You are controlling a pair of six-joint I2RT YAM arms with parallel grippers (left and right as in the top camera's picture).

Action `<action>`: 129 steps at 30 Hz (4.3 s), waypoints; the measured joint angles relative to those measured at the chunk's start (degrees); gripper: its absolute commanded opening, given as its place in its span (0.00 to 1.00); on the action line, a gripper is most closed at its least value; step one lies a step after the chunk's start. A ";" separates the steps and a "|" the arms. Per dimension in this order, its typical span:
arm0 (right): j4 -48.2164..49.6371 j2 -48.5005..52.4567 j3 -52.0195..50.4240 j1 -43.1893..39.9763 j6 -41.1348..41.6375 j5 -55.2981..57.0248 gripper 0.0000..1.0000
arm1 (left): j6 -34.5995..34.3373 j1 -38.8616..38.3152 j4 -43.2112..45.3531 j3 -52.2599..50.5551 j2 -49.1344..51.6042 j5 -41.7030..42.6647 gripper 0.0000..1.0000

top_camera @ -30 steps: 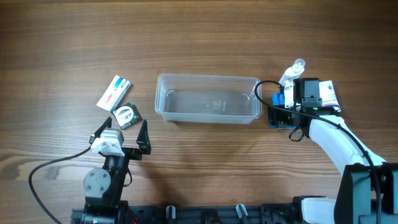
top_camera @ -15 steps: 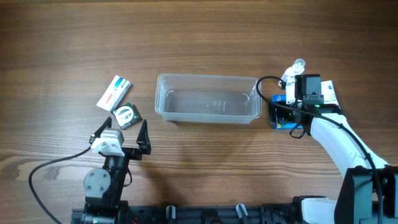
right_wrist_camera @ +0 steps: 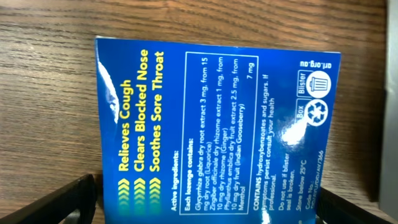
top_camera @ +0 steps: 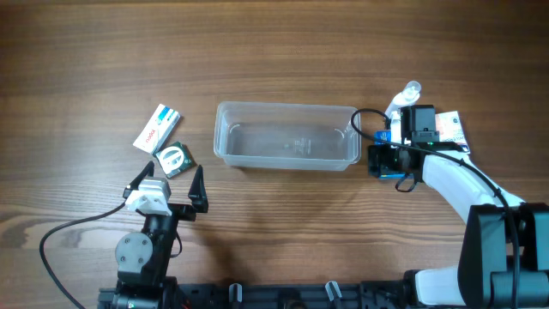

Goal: Pack container
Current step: 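Lift the blue box with the right gripper toward the container, then lower the blue box into the container's left side and release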

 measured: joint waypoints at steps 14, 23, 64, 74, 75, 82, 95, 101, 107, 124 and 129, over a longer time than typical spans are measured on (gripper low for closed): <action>-13.97 -9.11 4.37 0.07 6.25 0.70 0.70 | 0.00 0.00 0.00 0.00 0.00 -0.02 1.00; -20.68 -22.75 14.36 3.15 15.50 -6.25 0.66 | 0.00 0.00 0.00 0.00 0.00 0.00 1.00; 19.87 9.16 18.03 43.21 42.27 0.70 0.69 | 0.00 0.00 0.00 0.00 0.00 -0.02 1.00; 19.91 9.16 18.08 43.21 43.30 -0.28 0.74 | 0.00 0.00 0.00 0.00 0.00 -0.02 1.00; 19.91 9.16 18.08 43.21 43.30 -0.39 0.74 | 0.00 0.00 0.00 0.00 0.00 -0.02 1.00; 19.61 9.20 18.08 43.21 43.52 -1.09 0.87 | 0.00 0.00 0.00 0.00 0.00 -0.02 1.00; 16.35 9.20 18.10 42.62 41.16 -1.27 0.26 | 0.00 0.00 0.00 0.00 0.00 -0.02 1.00; 13.31 9.20 18.10 42.49 38.80 1.64 0.04 | 0.00 0.00 0.00 0.00 0.00 -0.02 1.00; -10.03 9.99 33.99 42.45 30.62 3.15 0.04 | 0.00 0.00 0.00 0.00 0.00 -0.02 1.00; -5.92 24.33 41.81 43.63 22.56 -0.85 0.04 | 0.00 0.00 0.02 0.00 0.00 -0.02 1.00; -5.07 27.19 41.81 43.56 22.58 -1.27 0.04 | 0.00 0.00 0.02 0.00 0.00 -0.02 1.00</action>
